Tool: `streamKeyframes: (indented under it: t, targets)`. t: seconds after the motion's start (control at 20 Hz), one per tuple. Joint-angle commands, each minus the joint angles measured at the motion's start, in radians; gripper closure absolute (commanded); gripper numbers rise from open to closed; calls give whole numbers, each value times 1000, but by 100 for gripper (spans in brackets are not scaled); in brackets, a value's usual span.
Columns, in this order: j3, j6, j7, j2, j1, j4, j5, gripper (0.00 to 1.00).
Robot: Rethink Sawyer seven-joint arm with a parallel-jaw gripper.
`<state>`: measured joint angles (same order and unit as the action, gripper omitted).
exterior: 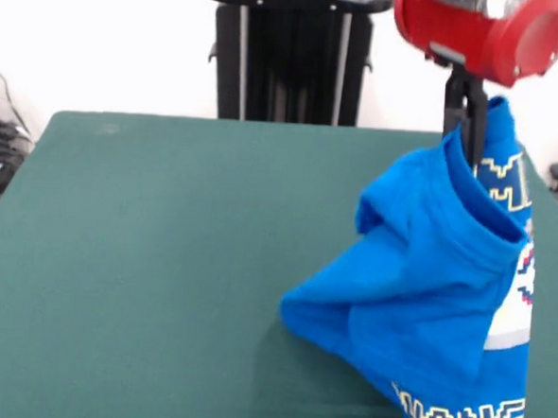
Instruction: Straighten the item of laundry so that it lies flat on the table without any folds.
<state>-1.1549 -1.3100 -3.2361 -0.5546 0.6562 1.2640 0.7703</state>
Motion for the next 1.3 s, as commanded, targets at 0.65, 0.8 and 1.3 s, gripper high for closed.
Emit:
streamKeyframes:
  t: [0.65, 0.8, 1.3]
  targets:
    - [422, 282, -148, -27, -136, 200, 43, 100]
    - [464, 234, -140, -52, -156, 216, 2, 100]
    - [548, 97, -246, -134, -232, 234, -313, 100]
